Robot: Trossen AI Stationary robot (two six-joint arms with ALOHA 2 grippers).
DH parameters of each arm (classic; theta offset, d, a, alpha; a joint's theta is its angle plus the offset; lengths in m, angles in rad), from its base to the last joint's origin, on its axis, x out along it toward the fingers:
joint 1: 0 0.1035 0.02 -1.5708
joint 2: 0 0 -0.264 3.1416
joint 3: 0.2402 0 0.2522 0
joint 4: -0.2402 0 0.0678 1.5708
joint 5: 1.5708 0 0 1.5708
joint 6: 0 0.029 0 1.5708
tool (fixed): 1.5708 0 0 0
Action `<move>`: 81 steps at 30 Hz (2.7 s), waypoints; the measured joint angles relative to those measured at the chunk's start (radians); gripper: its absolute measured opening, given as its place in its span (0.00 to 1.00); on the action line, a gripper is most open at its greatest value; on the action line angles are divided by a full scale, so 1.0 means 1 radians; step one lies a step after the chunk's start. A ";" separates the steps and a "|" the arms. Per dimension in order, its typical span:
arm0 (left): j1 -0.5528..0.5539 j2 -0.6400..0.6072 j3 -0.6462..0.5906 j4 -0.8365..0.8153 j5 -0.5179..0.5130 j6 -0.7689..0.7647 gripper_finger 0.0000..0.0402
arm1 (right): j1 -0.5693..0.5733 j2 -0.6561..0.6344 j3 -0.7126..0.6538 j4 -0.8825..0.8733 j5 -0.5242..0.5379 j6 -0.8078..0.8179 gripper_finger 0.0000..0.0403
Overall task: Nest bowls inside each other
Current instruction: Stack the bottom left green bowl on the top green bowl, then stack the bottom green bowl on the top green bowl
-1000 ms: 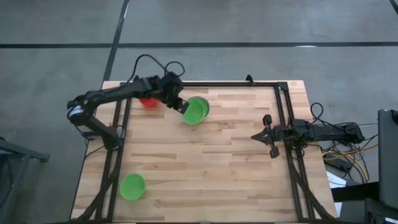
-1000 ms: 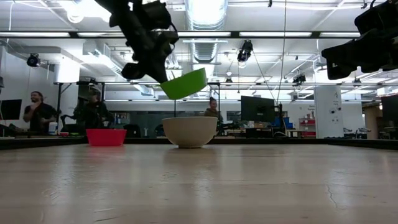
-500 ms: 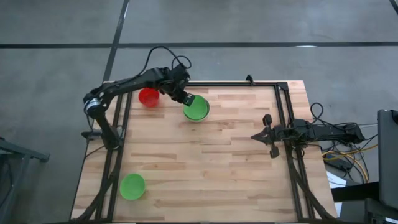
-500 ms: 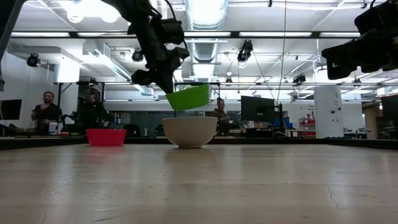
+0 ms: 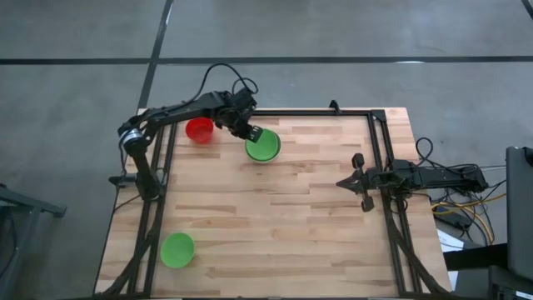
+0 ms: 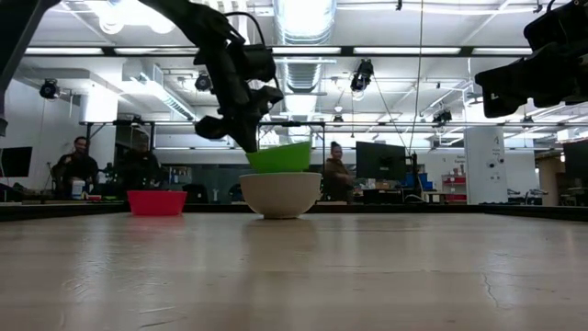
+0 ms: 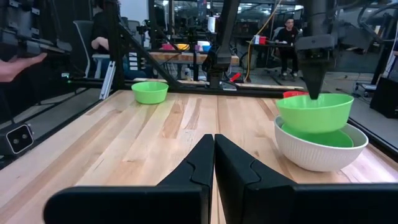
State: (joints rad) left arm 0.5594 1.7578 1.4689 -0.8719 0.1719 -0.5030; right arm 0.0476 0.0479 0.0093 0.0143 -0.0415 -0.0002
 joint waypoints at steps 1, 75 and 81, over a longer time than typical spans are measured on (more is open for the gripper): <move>0.000 0.004 0.000 0.000 0.001 0.000 0.00 | 0.000 0.000 0.000 0.000 0.000 0.000 0.02; 0.023 0.076 0.161 -0.087 -0.038 0.096 0.21 | 0.000 0.000 0.000 0.000 0.000 0.000 0.02; -0.018 -0.008 0.141 -0.050 -0.085 0.107 0.21 | 0.000 0.000 0.000 0.000 0.000 0.000 0.02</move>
State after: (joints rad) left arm 0.5419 1.7501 1.6101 -0.9221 0.0864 -0.3959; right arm 0.0479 0.0475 0.0093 0.0143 -0.0418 -0.0006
